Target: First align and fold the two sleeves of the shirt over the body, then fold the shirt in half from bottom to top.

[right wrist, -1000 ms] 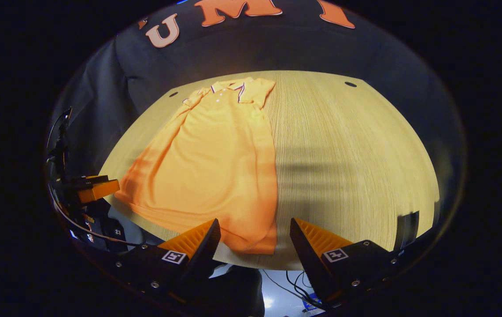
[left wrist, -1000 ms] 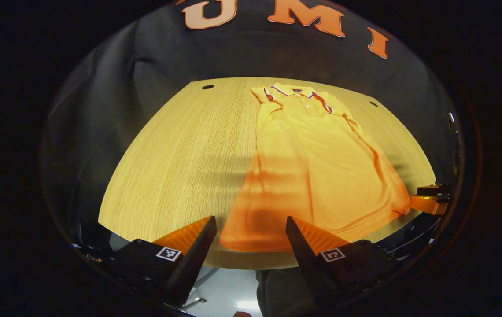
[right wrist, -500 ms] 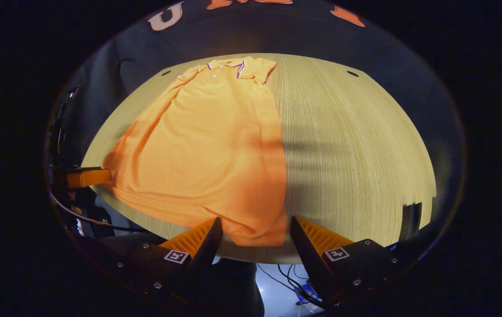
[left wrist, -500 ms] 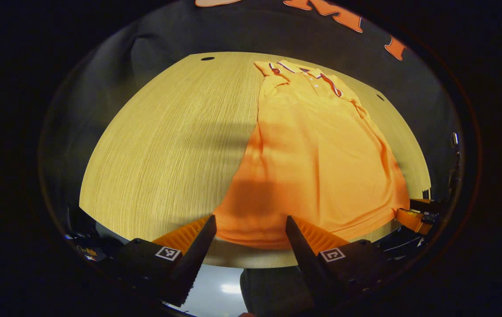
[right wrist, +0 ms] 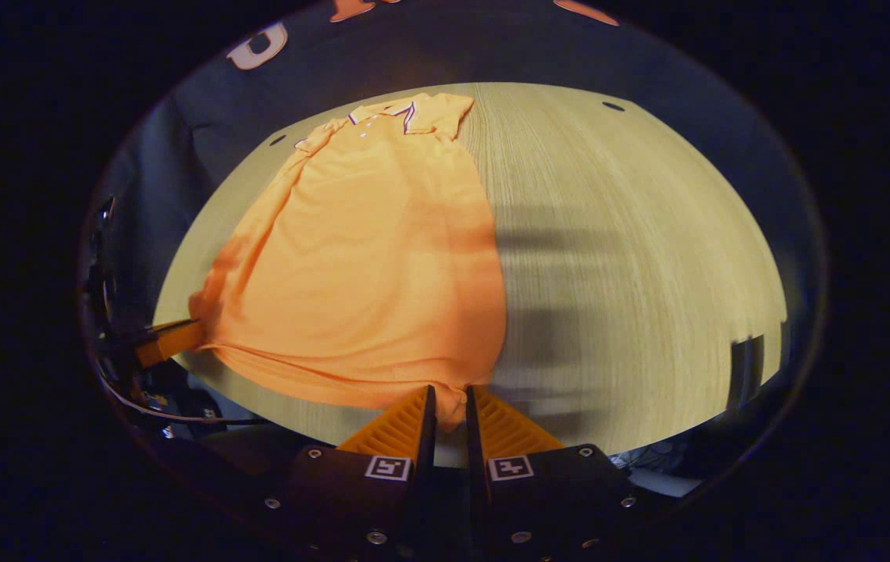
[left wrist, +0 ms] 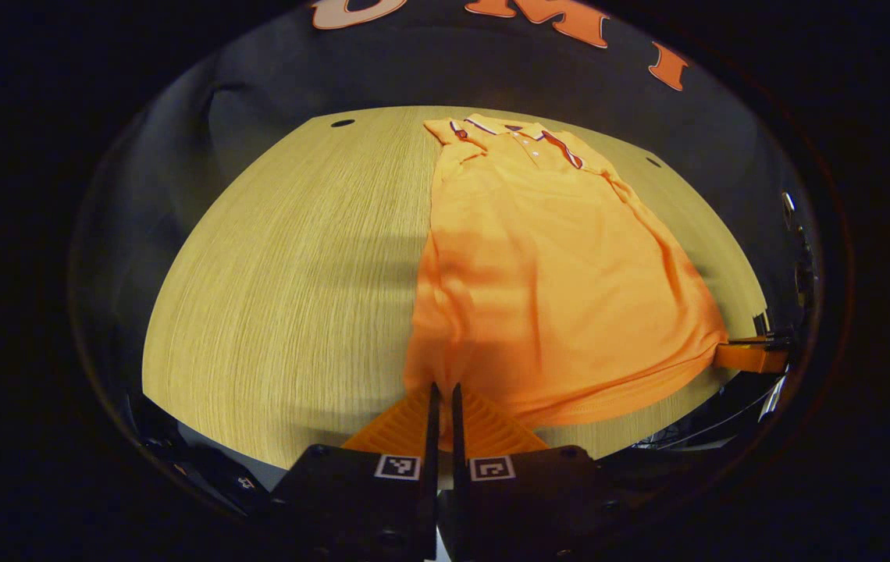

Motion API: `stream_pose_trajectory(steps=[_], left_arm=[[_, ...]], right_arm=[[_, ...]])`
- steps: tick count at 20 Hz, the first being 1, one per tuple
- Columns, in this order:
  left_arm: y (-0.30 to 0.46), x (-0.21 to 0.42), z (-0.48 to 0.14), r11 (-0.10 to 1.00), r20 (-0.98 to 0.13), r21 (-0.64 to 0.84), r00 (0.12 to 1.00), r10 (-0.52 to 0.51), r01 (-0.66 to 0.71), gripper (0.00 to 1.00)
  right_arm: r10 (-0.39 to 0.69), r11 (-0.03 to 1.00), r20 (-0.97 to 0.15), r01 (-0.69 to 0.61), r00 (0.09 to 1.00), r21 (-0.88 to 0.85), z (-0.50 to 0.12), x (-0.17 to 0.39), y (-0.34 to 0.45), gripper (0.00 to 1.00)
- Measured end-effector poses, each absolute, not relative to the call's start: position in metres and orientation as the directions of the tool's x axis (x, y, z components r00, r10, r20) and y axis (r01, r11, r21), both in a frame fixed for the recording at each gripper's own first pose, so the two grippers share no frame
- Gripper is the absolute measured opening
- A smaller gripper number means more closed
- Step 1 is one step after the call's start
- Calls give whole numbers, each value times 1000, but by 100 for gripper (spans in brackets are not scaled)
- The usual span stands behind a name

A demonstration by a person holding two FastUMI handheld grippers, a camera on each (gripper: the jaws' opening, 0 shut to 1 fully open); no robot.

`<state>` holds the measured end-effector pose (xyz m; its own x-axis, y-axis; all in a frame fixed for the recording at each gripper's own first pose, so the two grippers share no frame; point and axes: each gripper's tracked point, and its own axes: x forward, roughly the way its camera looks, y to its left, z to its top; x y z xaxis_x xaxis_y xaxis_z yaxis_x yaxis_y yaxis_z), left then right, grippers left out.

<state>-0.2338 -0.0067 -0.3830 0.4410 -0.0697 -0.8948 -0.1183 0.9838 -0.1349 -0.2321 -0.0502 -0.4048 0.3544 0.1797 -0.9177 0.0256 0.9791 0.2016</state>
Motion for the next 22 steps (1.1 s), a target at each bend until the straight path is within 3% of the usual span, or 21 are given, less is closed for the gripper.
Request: stream_pose_trajectory(steps=[2,10,15,22], left_arm=[[-8,-231,-383,966,-900,-199,421,-114,-165,9],[-30,-215,-345,966,-871,-242,460,-174,-92,9],[-30,-191,-324,960,-848,-266,497,-187,-92,9],[-26,-141,-285,958,-804,-281,558,-204,-56,9]], right_arm=[[255,956,-902,51,350,290,-401,-231,-41,8],[390,892,-827,56,406,448,-375,-217,-17,7],[400,895,-811,9,426,447,-354,-203,-14,7],[398,882,-726,-18,560,470,-309,-142,-16,7]])
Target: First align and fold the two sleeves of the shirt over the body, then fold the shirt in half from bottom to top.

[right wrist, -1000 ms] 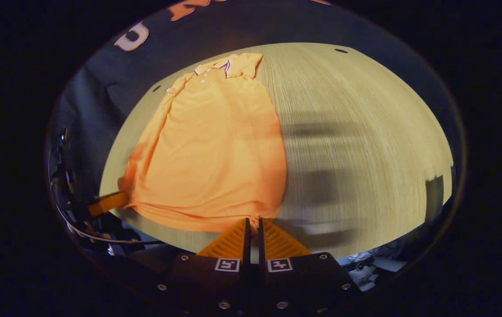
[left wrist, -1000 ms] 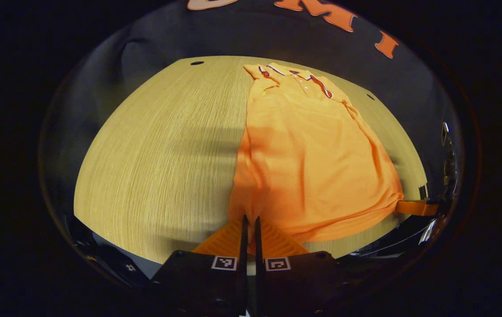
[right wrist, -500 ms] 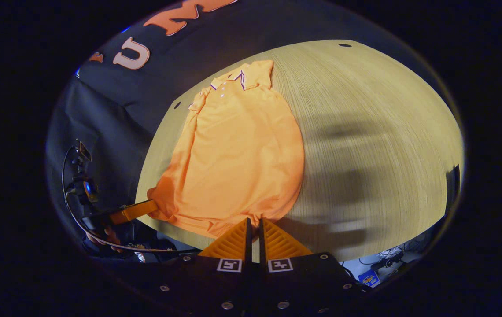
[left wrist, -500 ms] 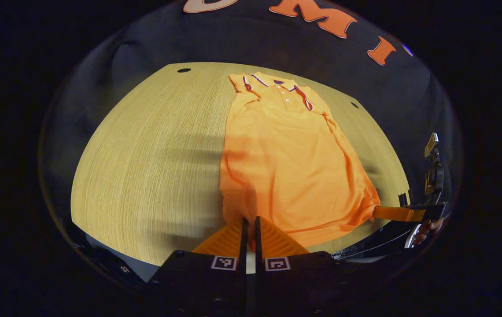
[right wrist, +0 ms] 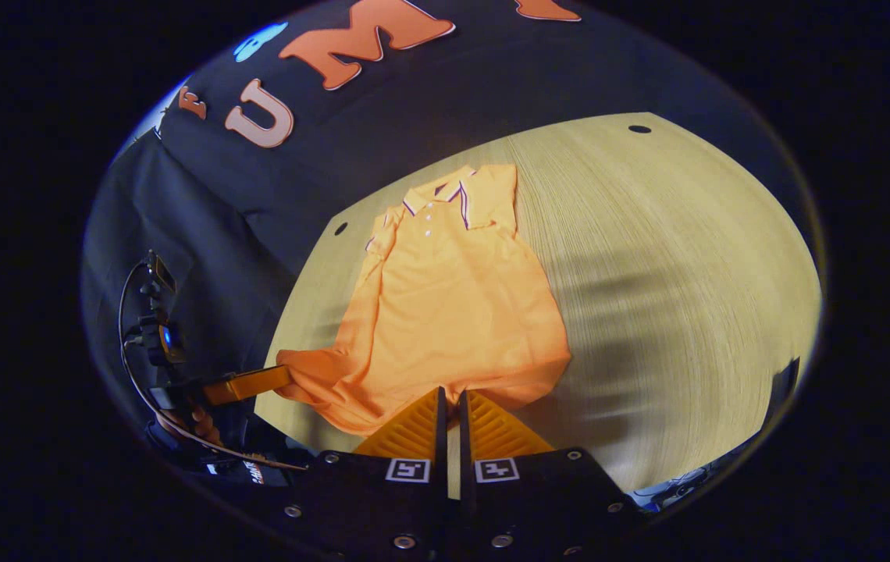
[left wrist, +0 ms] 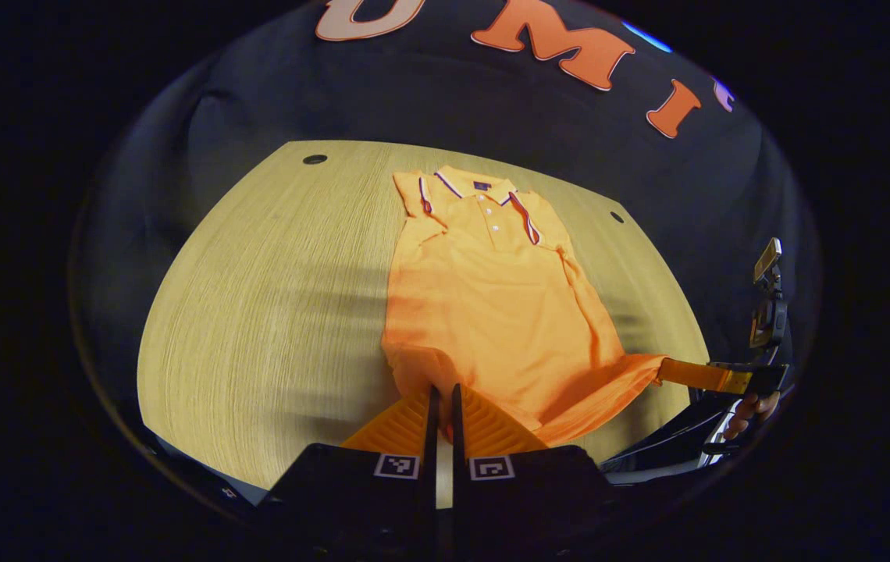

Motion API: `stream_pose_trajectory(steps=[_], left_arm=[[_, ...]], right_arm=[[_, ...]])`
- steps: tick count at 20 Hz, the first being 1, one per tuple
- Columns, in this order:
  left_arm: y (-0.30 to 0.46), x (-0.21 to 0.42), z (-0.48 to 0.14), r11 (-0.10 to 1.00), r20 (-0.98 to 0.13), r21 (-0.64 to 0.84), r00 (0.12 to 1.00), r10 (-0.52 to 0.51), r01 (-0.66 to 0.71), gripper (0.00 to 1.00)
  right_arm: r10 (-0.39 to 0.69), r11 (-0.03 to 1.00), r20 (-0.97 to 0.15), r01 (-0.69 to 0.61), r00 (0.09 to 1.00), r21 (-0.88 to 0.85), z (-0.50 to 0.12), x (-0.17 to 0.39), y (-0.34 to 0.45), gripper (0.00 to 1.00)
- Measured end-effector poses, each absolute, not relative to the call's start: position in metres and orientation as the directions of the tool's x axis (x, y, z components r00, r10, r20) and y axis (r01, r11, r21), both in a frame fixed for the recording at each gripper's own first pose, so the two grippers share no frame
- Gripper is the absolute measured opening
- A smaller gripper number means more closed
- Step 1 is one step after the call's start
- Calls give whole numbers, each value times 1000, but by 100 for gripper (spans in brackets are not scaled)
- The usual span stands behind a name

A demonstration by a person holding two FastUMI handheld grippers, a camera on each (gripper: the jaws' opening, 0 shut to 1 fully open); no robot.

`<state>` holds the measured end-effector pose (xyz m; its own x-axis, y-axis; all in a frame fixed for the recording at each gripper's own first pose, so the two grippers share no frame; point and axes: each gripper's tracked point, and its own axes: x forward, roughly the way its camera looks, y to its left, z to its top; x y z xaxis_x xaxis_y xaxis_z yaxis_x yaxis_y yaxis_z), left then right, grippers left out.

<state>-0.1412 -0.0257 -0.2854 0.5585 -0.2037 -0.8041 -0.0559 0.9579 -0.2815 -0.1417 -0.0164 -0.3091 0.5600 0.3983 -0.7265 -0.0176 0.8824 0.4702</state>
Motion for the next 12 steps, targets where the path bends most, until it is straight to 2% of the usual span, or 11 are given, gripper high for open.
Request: stream_pose_trajectory(steps=[12], left_arm=[[-10,-29,-236,960,-725,-276,646,-241,48,9]], right_arm=[[326,905,-674,-14,663,425,-259,-37,-27,7]])
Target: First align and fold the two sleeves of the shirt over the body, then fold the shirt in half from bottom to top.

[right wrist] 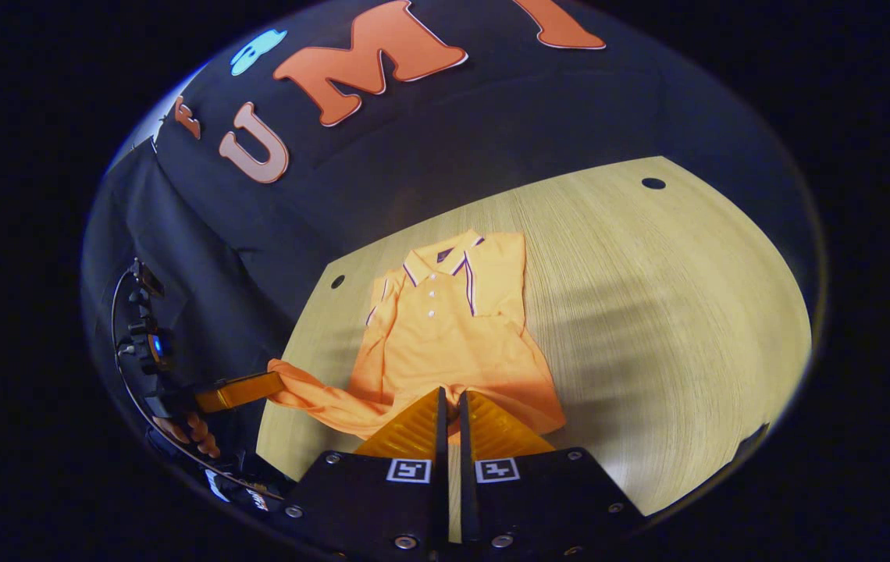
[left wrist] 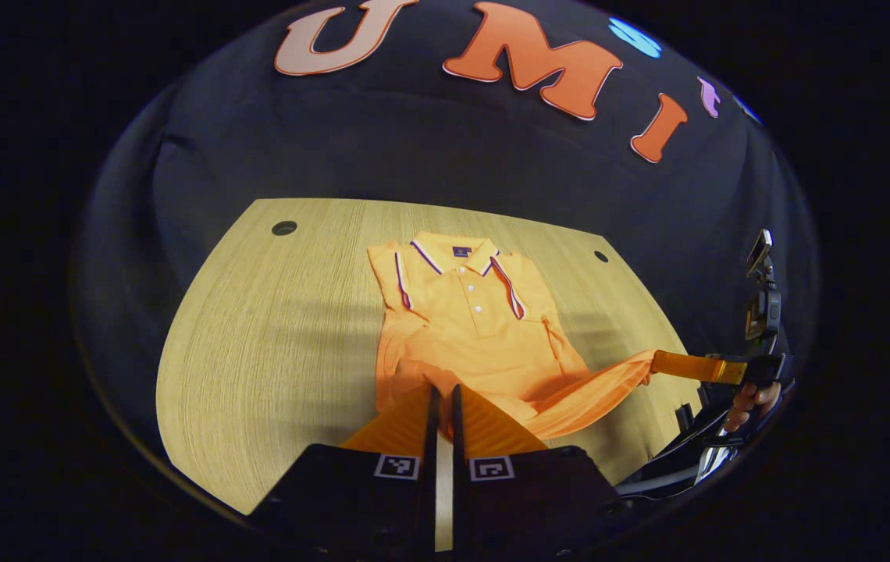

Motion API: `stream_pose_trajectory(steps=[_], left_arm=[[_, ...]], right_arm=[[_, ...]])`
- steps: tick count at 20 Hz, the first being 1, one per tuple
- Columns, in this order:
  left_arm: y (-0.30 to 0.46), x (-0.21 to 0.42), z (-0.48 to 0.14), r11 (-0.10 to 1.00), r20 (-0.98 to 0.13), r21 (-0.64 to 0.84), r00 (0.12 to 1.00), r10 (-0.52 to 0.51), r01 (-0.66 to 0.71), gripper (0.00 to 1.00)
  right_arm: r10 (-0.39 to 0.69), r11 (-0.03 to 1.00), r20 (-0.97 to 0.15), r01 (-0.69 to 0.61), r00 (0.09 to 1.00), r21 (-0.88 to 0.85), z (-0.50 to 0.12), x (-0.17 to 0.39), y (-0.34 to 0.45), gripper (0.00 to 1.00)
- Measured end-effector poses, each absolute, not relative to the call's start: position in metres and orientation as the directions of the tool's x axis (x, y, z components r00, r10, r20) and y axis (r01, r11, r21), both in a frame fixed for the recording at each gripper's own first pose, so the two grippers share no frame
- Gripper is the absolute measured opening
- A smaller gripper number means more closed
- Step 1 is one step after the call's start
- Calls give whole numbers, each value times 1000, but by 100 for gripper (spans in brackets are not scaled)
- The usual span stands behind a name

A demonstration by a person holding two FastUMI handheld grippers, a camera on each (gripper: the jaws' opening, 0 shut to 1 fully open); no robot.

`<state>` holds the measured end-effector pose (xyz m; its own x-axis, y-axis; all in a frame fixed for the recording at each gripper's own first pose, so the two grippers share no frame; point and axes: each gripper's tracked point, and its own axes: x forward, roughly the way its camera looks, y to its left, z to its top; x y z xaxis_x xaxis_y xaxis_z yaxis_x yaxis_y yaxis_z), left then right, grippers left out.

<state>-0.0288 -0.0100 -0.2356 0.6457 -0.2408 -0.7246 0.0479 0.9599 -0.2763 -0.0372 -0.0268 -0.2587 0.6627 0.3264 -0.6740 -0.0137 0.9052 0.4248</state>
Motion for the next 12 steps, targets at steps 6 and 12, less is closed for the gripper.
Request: stream_pose_trajectory(steps=[6,12], left_arm=[[1,45,-214,961,-681,-256,688,-253,101,9],[20,118,-220,959,-664,-263,701,-261,108,9]], right_arm=[[279,929,-661,-23,697,368,-238,25,-30,6],[244,944,-684,-8,687,329,-246,79,-29,6]])
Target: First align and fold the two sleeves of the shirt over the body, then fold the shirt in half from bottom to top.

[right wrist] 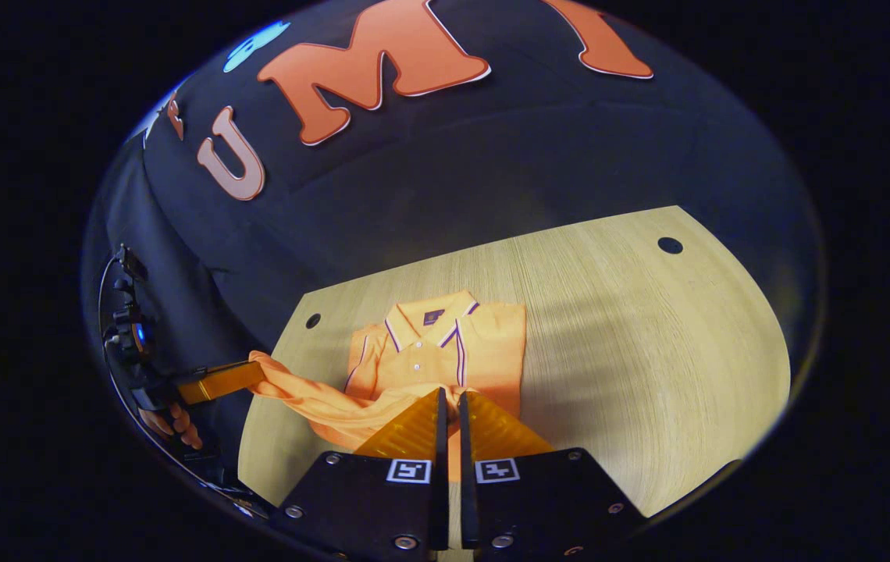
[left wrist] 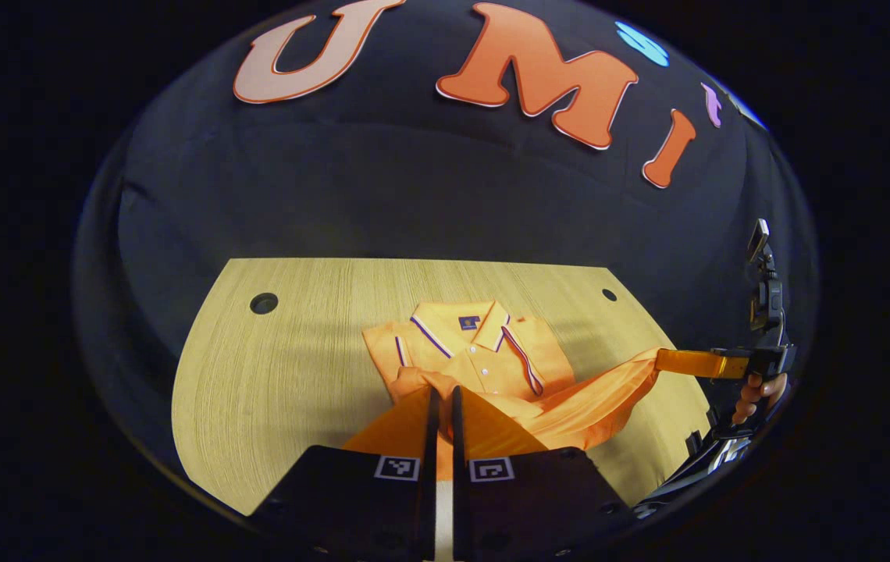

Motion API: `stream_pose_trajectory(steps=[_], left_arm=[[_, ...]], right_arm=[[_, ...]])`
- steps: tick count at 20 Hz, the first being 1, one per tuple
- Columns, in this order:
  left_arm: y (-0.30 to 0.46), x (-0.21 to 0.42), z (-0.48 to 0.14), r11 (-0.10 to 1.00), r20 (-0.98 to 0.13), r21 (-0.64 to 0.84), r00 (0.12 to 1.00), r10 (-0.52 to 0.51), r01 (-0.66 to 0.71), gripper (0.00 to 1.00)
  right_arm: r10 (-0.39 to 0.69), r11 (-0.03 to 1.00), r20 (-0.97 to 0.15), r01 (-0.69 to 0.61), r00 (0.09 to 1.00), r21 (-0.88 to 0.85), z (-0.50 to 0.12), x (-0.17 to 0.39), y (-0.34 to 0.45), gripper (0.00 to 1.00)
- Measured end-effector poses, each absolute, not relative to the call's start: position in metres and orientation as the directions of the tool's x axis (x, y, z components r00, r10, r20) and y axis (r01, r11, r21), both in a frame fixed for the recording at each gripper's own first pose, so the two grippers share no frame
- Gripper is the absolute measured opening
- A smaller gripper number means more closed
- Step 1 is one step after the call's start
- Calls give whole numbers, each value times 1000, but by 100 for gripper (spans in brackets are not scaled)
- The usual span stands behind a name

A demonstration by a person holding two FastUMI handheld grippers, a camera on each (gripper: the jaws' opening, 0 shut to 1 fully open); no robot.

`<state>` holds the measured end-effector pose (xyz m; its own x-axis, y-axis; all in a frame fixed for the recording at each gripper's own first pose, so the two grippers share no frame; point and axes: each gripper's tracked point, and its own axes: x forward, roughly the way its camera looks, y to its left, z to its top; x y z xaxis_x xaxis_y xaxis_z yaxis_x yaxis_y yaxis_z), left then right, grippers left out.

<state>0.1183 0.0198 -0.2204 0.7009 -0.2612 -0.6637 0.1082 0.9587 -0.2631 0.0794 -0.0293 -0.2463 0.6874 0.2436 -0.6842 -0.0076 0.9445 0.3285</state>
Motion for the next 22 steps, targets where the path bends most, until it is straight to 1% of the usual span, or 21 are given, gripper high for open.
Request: stream_pose_trajectory(steps=[5,8,14,15,16,17,19,20,21,22], left_arm=[[40,185,-237,967,-668,-227,705,-239,114,8],[48,222,-260,970,-681,-217,694,-231,110,8],[51,275,-296,972,-708,-209,669,-228,109,8],[54,282,-303,975,-717,-196,663,-215,105,8],[54,289,-312,978,-726,-182,658,-201,98,5],[57,292,-316,982,-736,-161,651,-185,97,5],[67,306,-321,993,-730,-103,674,-118,63,5],[71,313,-319,996,-714,-78,694,-92,52,13],[73,316,-315,997,-703,-63,707,-78,47,17],[75,313,-309,997,-696,-59,714,-74,46,40]], right_arm=[[200,960,-713,11,672,280,-264,136,-28,7],[179,964,-730,29,659,263,-278,174,-29,7],[136,973,-762,60,634,224,-311,231,-29,7],[136,971,-771,69,623,227,-319,237,-29,7],[131,970,-777,82,616,228,-326,243,-30,7],[117,969,-787,105,606,225,-334,251,-32,6],[102,957,-794,157,600,242,-340,259,-37,7],[94,951,-790,181,606,252,-333,261,-43,13],[86,946,-781,195,618,258,-328,264,-49,19],[83,944,-768,196,635,264,-318,266,-53,43]])
